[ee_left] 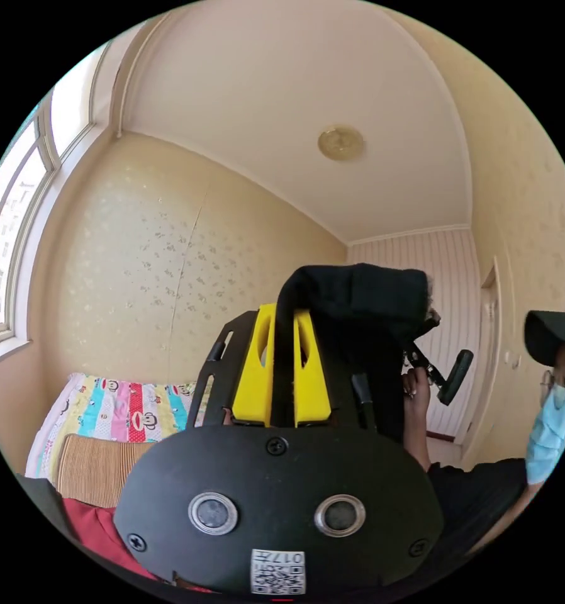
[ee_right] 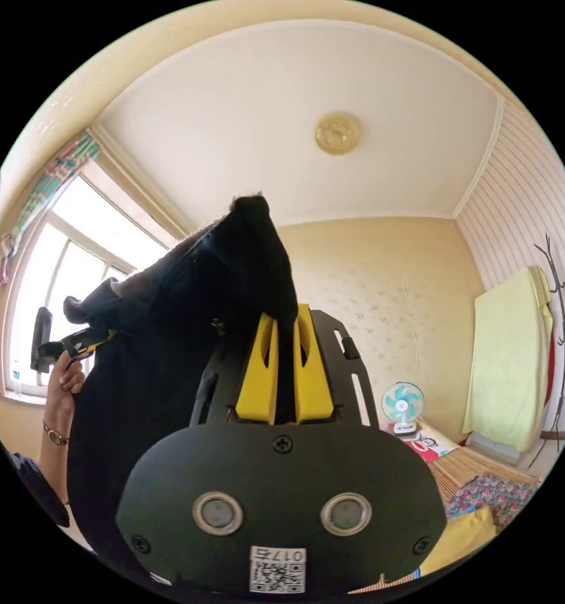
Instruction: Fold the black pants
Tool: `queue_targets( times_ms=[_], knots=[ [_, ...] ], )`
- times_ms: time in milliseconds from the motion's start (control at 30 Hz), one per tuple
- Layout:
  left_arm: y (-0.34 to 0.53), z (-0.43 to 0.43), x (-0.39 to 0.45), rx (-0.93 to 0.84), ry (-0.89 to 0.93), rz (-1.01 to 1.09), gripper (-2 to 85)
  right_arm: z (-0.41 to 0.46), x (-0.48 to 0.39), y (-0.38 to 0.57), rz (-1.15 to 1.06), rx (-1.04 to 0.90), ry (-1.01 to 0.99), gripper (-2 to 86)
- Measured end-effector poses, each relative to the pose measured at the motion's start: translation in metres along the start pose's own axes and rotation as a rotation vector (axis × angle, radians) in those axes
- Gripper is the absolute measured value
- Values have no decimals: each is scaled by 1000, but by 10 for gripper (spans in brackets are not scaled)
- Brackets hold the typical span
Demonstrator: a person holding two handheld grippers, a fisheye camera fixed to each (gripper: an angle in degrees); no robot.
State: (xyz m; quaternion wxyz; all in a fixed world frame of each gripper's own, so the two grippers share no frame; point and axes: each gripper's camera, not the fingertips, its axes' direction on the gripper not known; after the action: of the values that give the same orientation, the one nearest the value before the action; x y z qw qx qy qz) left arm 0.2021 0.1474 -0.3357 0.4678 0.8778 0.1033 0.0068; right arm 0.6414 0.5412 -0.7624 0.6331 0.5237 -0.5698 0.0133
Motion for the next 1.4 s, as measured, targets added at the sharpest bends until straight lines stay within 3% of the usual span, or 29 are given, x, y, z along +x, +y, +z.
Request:
queue_targets(
  times_ms=[167, 233, 333, 433, 567, 633, 833, 933, 1000, 1133, 1233, 1300, 1400],
  knots=[
    [-32, 234, -122, -241, -235, -155, 86, 318, 84, 27, 14, -482, 195, 66],
    [-9, 287, -167, -377, -341, -225, 88, 366, 118, 67, 95, -657, 218, 61],
    [69, 320, -206, -481, -313, -217, 88, 362, 149, 149, 153, -720, 36, 73],
    [190, 338, -225, -704, -244, -159, 91, 319, 170, 263, 103, -911, -131, 83],
    [381, 323, -235, -1096, -137, -230, 93, 207, 208, 421, 168, -1297, -99, 97],
    [444, 301, -232, -1217, -118, -277, 96, 151, 222, 455, 276, -1381, -83, 107],
    [526, 217, -199, -1206, -45, -508, 107, 16, 224, 450, 603, -1330, -36, 138],
    [515, 193, -163, -1060, -32, -592, 114, -6, 213, 433, 615, -1374, -30, 133],
    [505, 208, -119, -996, 114, -527, 117, -9, 212, 429, 607, -1425, -39, 117],
    [532, 274, -72, -1166, 280, -438, 130, -13, 225, 407, 695, -1374, -220, 45],
    [568, 316, -54, -1341, 394, -502, 70, -18, 242, 348, 742, -1243, -301, 36],
    [566, 315, -53, -1221, 656, -696, 32, -23, 248, 299, 691, -1167, -331, 35],
    [562, 288, -67, -1013, 829, -845, 30, -42, 261, 236, 558, -1110, -299, 42]
  ],
)
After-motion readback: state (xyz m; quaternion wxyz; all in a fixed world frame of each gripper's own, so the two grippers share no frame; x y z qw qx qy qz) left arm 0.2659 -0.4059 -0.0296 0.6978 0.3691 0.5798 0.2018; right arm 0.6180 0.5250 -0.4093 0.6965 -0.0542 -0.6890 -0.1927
